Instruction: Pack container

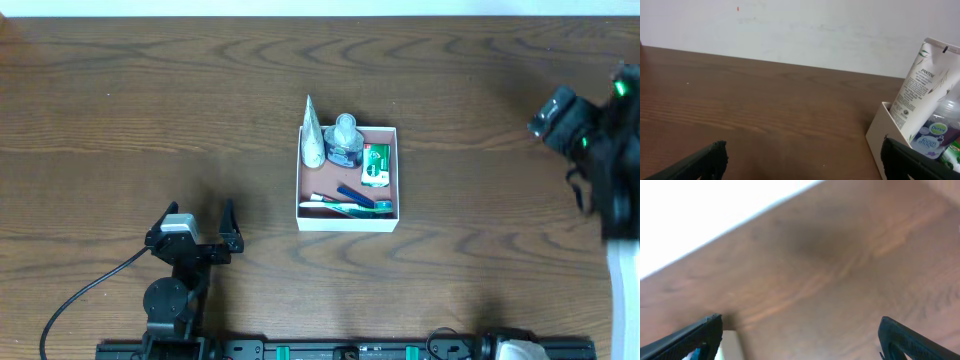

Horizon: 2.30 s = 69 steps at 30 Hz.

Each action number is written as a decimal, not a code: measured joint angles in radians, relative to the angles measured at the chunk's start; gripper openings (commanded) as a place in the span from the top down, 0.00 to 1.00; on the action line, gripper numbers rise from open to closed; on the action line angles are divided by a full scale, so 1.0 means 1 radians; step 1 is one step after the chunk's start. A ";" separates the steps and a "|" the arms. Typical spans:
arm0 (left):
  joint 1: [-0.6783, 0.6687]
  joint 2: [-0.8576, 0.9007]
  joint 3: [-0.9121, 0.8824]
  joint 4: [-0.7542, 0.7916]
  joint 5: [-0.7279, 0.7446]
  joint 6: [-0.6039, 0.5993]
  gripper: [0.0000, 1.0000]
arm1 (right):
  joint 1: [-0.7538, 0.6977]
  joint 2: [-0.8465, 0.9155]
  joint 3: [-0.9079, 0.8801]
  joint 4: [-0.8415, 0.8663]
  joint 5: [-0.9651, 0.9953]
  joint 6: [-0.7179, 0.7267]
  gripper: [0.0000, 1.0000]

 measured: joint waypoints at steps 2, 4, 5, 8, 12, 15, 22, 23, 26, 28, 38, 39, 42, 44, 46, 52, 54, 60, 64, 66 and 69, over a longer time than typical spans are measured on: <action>0.000 0.000 0.000 0.000 0.000 0.000 0.02 | 0.042 -0.097 -0.018 0.027 0.002 0.000 0.01; 0.000 0.000 0.001 -0.002 -0.001 0.000 0.02 | 0.077 -0.199 -0.078 0.098 0.002 0.000 0.01; 0.000 0.000 0.001 -0.002 -0.002 0.000 0.02 | 0.090 -0.251 -0.119 0.141 0.002 0.000 0.01; 0.000 0.000 0.002 -0.003 -0.003 0.000 0.02 | 0.106 -0.407 -0.285 0.351 -0.008 -0.010 0.01; 0.000 0.000 0.003 -0.005 -0.003 0.000 0.02 | 0.109 -0.602 -0.566 0.634 -0.089 -0.103 0.01; 0.000 0.000 0.003 -0.005 -0.004 0.000 0.02 | 0.109 -0.714 -0.764 0.792 -0.174 -0.197 0.01; 0.000 0.000 0.003 -0.005 -0.004 0.000 0.02 | 0.109 -0.878 -1.102 1.075 -0.314 -0.336 0.01; 0.000 0.000 0.003 -0.004 -0.004 0.000 0.02 | 0.109 -0.897 -1.142 1.098 -0.327 -0.345 0.01; 0.000 0.000 0.003 -0.005 -0.004 0.000 0.02 | 0.109 -0.951 -1.244 1.167 -0.351 -0.362 0.01; 0.000 0.000 0.003 -0.005 -0.004 0.000 0.02 | 0.109 -0.989 -1.300 1.200 -0.359 -0.369 0.01; 0.000 0.000 0.003 -0.005 -0.004 0.000 0.02 | 0.109 -1.109 -1.448 1.224 -0.380 -0.376 0.01; 0.000 0.000 0.003 -0.005 -0.004 0.000 0.02 | 0.109 -1.113 -1.453 1.217 -0.381 -0.376 0.01; 0.000 0.000 0.003 -0.005 -0.004 0.000 0.02 | 0.109 -1.117 -1.460 1.180 -0.383 -0.376 0.01; 0.000 0.000 0.003 -0.005 -0.004 0.000 0.02 | 0.109 -1.121 -1.462 1.149 -0.384 -0.376 0.01; 0.000 0.000 0.003 -0.005 -0.004 0.000 0.02 | 0.109 -1.122 -1.462 1.105 -0.386 -0.377 0.01; 0.000 0.000 0.003 -0.005 -0.004 0.000 0.02 | 0.109 -1.123 -1.464 0.957 -0.381 -0.393 0.01; 0.000 0.000 0.003 -0.005 -0.004 0.000 0.02 | 0.109 -1.124 -1.464 0.955 -0.371 -0.396 0.01; 0.000 0.000 0.003 -0.005 -0.004 0.000 0.02 | 0.109 -1.125 -1.464 0.951 -0.334 -0.399 0.01; 0.000 0.000 0.003 -0.005 -0.004 0.000 0.02 | 0.108 -1.125 -1.464 0.949 -0.309 -0.399 0.01; 0.000 0.000 0.003 -0.005 -0.004 0.000 0.02 | 0.104 -1.125 -1.464 0.948 -0.298 -0.399 0.01; 0.000 0.000 0.003 -0.005 -0.004 0.000 0.02 | 0.101 -1.125 -1.464 0.945 -0.274 -0.399 0.01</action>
